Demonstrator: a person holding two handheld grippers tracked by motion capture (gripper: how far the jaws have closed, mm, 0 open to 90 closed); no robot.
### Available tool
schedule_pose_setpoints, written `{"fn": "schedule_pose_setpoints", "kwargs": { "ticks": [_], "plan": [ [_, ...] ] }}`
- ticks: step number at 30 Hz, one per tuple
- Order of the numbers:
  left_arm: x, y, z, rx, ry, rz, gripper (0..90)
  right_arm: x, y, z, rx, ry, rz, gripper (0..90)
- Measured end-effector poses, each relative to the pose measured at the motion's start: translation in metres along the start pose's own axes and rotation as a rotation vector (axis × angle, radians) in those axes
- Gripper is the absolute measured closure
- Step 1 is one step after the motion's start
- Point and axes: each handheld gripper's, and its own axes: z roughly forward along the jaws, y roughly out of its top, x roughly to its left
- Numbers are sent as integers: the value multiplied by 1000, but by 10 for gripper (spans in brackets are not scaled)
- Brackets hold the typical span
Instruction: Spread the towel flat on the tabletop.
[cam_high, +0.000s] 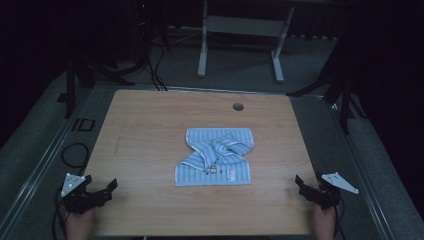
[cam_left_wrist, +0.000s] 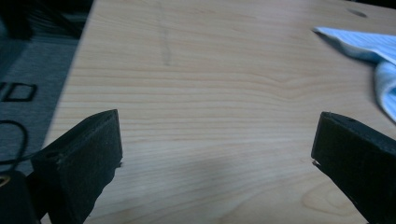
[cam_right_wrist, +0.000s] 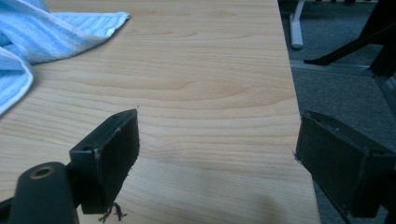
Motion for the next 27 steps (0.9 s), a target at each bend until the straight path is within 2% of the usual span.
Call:
{"fn": "schedule_pose_setpoints", "kwargs": {
  "ticks": [2, 6, 8, 9, 10, 11, 12, 14, 15, 16, 17, 18, 20, 21, 22, 23, 24, 25, 26, 27],
  "plan": [
    [-1, 0, 0, 19, -20, 4, 17, -1, 0, -1, -4, 5, 11, 134],
    [-1, 0, 1, 44, -11, 4, 17, -2, 0, -1, -5, 12, 23, 134],
    [2, 3, 1, 85, -57, 18, 17, -3, 1, 2, 17, 32, 34, 133],
    [4, 6, 1, 117, -67, 35, 18, -3, 2, 3, 45, 43, 9, 133],
    [4, 6, 1, 117, -67, 35, 17, -3, 3, 3, 58, 66, -5, 133],
    [4, 9, 1, 144, -96, 68, 17, -5, 5, 2, 63, 91, -17, 133],
    [5, 11, 1, 174, -105, 85, 17, -6, 7, 2, 74, 113, -23, 133],
    [6, 15, 2, 224, -160, 82, 17, -8, 12, 3, 106, 202, -22, 133],
    [6, 15, 2, 224, -160, 82, 17, -7, 14, 4, 142, 221, -40, 133],
    [5, 20, 3, 267, -187, 97, 18, -5, 17, 6, 182, 229, -72, 132],
    [5, 20, 3, 267, -187, 97, 18, -3, 18, 8, 214, 238, -102, 132],
    [3, 24, 3, 301, -205, 112, 18, -1, 19, 9, 240, 250, -130, 131],
    [1, 29, 3, 315, -247, 98, 18, 3, 22, 12, 277, 273, -162, 130],
    [1, 29, 3, 315, -247, 98, 18, 3, 22, 12, 277, 273, -162, 130],
    [-1, 31, 3, 305, -246, 104, 18, 8, 26, 14, 296, 307, -174, 129],
    [-2, 34, 3, 312, -261, 118, 18, 8, 26, 14, 296, 307, -174, 129],
    [-8, 39, 6, 373, -290, 170, 18, 11, 31, 15, 317, 333, -186, 129],
    [-8, 39, 6, 373, -290, 170, 18, 11, 31, 15, 317, 333, -186, 129],
    [-15, 42, 12, 438, -303, 220, 18, 14, 36, 19, 376, 363, -203, 130],
    [-18, 44, 14, 459, -318, 239, 18, 16, 39, 20, 399, 363, -221, 130]
  ]
}}
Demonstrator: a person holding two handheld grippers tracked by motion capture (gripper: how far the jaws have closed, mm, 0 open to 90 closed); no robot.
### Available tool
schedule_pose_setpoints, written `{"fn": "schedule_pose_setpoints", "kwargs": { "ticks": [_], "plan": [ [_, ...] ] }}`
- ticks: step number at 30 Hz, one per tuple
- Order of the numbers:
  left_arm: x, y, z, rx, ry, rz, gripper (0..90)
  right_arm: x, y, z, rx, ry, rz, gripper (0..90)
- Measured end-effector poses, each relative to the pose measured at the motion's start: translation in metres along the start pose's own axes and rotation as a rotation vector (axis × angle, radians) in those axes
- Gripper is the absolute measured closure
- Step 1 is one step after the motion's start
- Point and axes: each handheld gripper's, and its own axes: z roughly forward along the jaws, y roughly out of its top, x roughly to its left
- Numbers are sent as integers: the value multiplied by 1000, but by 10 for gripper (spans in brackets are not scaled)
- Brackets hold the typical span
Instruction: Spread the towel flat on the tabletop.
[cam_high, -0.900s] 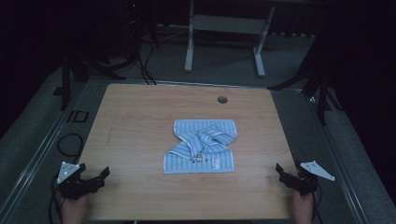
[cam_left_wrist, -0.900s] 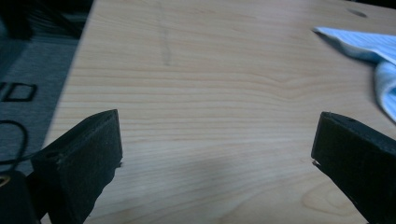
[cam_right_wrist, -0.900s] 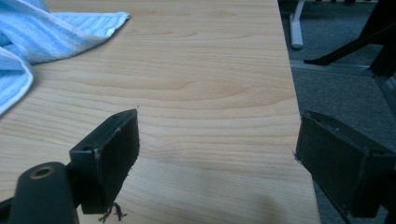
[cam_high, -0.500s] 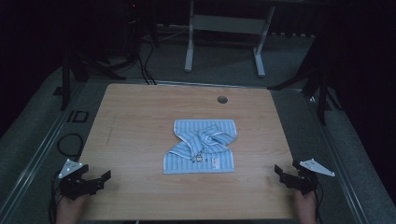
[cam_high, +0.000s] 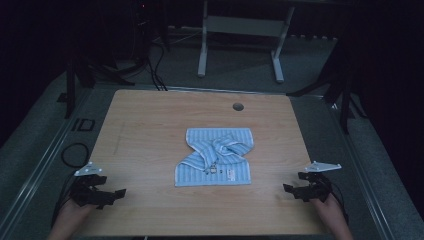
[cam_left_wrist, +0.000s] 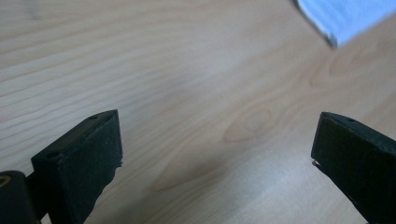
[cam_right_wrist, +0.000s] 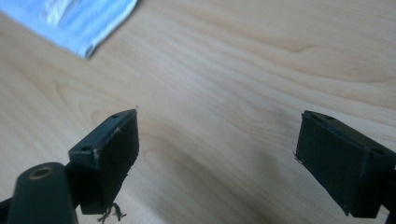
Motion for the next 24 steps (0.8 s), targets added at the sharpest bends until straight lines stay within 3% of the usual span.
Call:
{"fn": "schedule_pose_setpoints", "kwargs": {
  "ticks": [3, 6, 12, 13, 19, 24],
  "plan": [
    [-7, 10, 7, 64, -18, 54, 18, 4, 9, 2, 76, -3, -60, 131],
    [-14, 19, 14, 132, 9, 126, 40, 7, 18, 2, 113, -1, -97, 130],
    [-22, 34, 25, 197, -18, 170, 40, 14, 31, 9, 208, 3, -161, 142],
    [-27, 41, 30, 229, -10, 205, 40, 16, 33, 11, 226, 7, -174, 157],
    [-38, 63, 46, 338, 3, 250, 40, 24, 49, 21, 366, -7, -271, 235],
    [-48, 74, 54, 366, -12, 286, 40, 32, 61, 29, 451, 23, -303, 245]
  ]
}}
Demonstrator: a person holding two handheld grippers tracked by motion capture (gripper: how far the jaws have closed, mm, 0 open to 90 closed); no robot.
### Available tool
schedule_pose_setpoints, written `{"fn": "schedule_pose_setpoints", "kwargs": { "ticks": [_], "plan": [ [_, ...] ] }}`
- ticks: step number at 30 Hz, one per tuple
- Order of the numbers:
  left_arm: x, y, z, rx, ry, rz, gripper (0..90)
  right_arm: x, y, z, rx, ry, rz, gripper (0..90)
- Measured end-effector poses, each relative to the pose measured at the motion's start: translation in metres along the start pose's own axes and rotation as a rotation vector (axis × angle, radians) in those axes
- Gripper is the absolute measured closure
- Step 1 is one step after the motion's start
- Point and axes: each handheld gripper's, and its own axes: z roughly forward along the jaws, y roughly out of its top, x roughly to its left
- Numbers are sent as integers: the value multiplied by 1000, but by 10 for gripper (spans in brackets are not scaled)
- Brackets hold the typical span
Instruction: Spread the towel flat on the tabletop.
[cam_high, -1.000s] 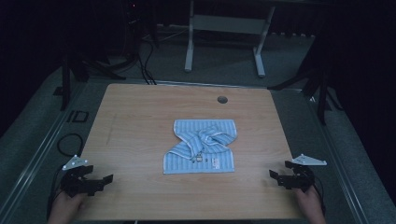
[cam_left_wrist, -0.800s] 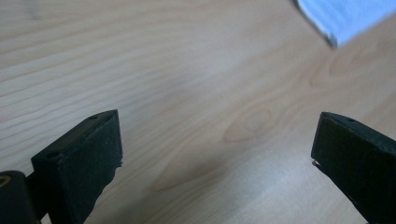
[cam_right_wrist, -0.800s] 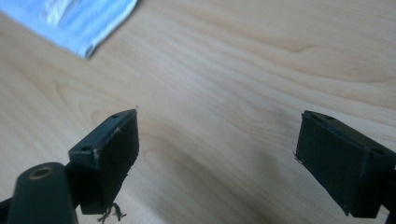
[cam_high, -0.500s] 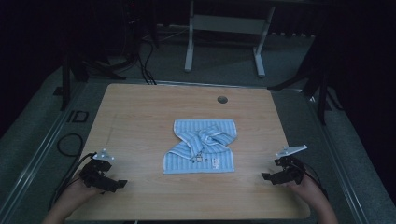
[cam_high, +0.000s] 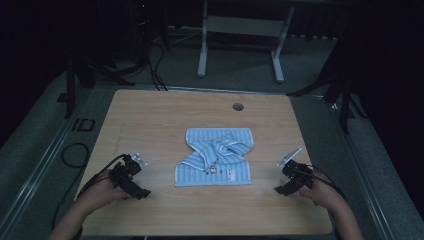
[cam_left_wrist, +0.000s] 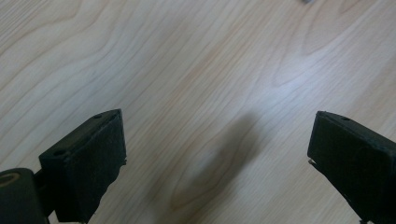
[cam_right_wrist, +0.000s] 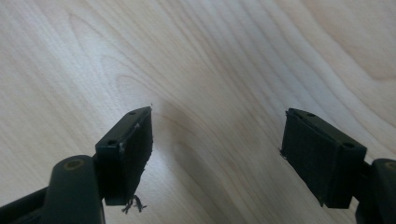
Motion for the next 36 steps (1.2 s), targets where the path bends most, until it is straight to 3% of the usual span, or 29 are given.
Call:
{"fn": "schedule_pose_setpoints", "kwargs": {
  "ticks": [13, 18, 20, 21, 29, 33, 36],
  "plan": [
    [-15, 37, 6, 36, -4, 80, 48, 2, 31, 7, 93, 34, -62, 260],
    [-21, 54, 16, 40, -23, 108, 57, 3, 44, 9, 86, 40, -67, 260],
    [-21, 54, 16, 40, -23, 108, 57, 3, 47, 10, 89, 39, -72, 260],
    [-25, 64, 19, 39, -25, 124, 59, 4, 53, 11, 95, 40, -85, 260],
    [-33, 92, 26, -7, -27, 135, 225, 9, 81, 11, 70, 41, -117, 281],
    [-38, 107, 31, -27, -9, 117, 271, 13, 98, 13, 35, 42, -144, 311],
    [-43, 120, 36, -23, -8, 123, 272, 14, 113, 17, 47, 23, -161, 346]
  ]
}}
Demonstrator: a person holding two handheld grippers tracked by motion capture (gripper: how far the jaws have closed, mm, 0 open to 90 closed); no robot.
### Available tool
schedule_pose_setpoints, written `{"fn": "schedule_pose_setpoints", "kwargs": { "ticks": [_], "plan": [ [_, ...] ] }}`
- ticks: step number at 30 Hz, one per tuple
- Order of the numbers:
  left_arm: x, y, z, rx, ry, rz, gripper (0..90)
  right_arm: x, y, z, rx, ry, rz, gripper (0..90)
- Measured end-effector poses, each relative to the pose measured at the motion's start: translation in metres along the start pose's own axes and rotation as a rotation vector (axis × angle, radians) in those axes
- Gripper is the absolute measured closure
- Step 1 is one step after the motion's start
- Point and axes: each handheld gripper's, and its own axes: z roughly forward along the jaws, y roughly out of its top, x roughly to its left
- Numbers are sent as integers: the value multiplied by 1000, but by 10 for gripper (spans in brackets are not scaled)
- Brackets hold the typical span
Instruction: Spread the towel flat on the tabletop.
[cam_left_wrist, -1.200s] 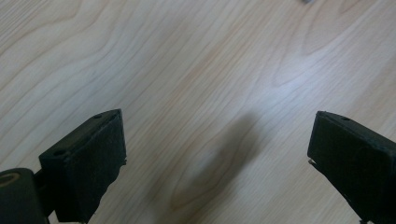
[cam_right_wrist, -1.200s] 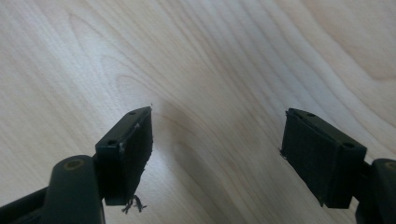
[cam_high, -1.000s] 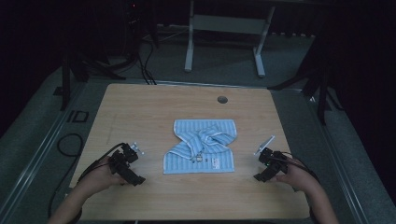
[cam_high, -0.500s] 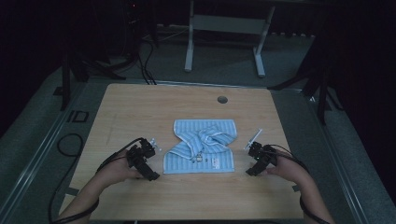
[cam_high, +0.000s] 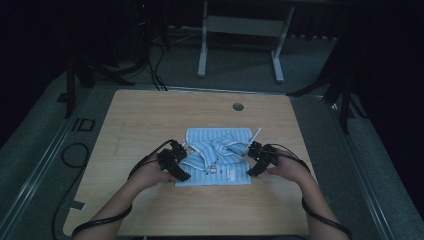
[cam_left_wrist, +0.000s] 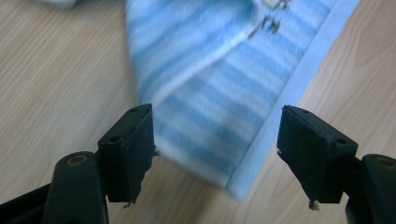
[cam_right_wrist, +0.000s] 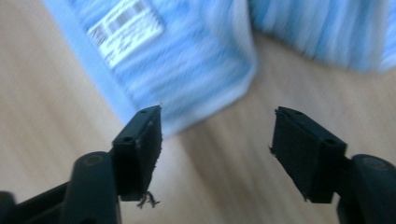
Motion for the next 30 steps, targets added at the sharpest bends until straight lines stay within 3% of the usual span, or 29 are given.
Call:
{"fn": "schedule_pose_setpoints", "kwargs": {
  "ticks": [6, 10, 15, 18, 21, 25, 30],
  "plan": [
    [-7, 25, 11, -1, -4, 34, 307, -6, 26, 1, -6, -7, -17, 439],
    [-4, 36, 22, -46, -16, 28, 329, -6, 39, 3, -14, 15, -36, 506],
    [-4, 53, 33, -54, -27, 9, 394, -2, 51, 9, 8, 32, -73, 581],
    [-6, 62, 42, -47, 4, 7, 449, 0, 56, 12, 20, 37, -80, 679],
    [-8, 65, 49, -55, 18, 7, 561, 1, 57, 12, 24, 36, -93, 806],
    [-11, 65, 44, -83, 0, 26, 820, 2, 55, 10, 25, 36, -106, 874],
    [-10, 64, 30, -124, 0, 31, 871, 2, 51, 7, 12, 34, -100, 880]
  ]
}}
